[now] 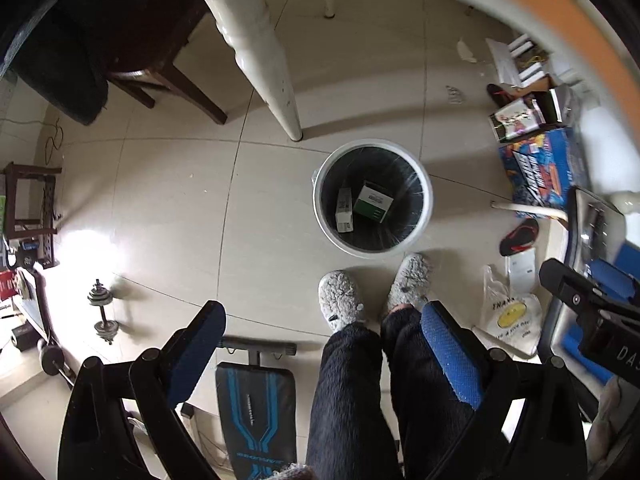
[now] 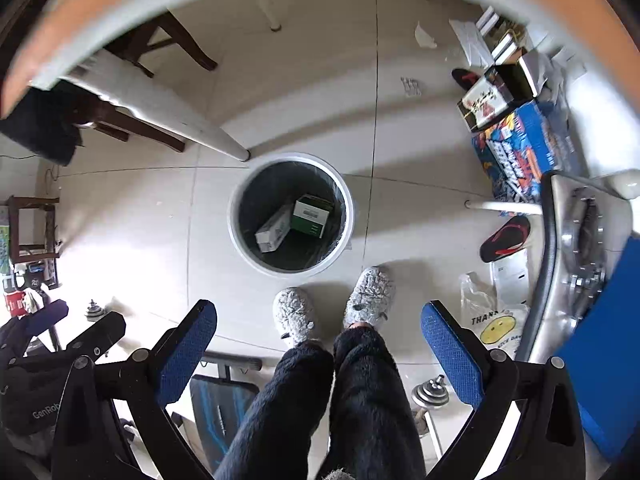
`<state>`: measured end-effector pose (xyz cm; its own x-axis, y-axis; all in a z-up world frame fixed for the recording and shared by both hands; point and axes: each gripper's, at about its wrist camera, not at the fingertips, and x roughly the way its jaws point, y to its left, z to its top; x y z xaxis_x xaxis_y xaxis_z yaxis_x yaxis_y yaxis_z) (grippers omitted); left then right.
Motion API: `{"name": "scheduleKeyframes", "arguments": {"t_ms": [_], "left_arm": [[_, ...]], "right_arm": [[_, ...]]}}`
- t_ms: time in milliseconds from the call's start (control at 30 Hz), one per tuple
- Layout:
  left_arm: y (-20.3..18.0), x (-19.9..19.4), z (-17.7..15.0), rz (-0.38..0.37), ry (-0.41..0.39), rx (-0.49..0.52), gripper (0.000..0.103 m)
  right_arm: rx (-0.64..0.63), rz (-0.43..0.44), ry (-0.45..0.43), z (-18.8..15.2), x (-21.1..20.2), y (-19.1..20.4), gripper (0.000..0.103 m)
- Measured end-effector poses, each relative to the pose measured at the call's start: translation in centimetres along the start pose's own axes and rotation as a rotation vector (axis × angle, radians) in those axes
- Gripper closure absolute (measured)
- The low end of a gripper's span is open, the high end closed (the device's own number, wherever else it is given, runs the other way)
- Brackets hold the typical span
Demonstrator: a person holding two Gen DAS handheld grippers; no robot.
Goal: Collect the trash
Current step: 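Raise both tools from the bin back over the table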
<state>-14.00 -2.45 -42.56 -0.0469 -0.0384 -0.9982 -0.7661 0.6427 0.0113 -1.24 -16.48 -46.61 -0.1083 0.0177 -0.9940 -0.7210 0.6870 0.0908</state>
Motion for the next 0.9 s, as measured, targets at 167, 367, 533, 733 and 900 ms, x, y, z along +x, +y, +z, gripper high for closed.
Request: {"name": "scheduleKeyframes", "arguments": {"t_ms": [167,367,533,733,900], "left_arm": [[0.6,-5.5,-1.4,-0.006,-0.044,0.018,0.003],[0.9,-11.8,-1.4,-0.012,-0.123,0.022,0.003],[-0.7,-16.1,1.3,-0.008,-0.212,0.041,0.003],[-5.8,-20.1,7.9,0.062,-0.328,0.132,0.003],[-12.8,-20.4,15.3,0.117,-0.362,0.246,0.000]], "right_arm": [[-0.002,0.017,-0.029,-1.6,-6.7,0.8,0.000],[0.019,0.058,-0.061,-3.0,-14.0,1.7,0.000],[0.089,0.120,-0.093,-2.1,-18.6,1.0,0.000],[0.226,0.154,-0.162,1.9,-23.4,-3.8,0.000],[0.341,0.122,-0.181,7.3,-25.6,-12.1,0.000]]}}
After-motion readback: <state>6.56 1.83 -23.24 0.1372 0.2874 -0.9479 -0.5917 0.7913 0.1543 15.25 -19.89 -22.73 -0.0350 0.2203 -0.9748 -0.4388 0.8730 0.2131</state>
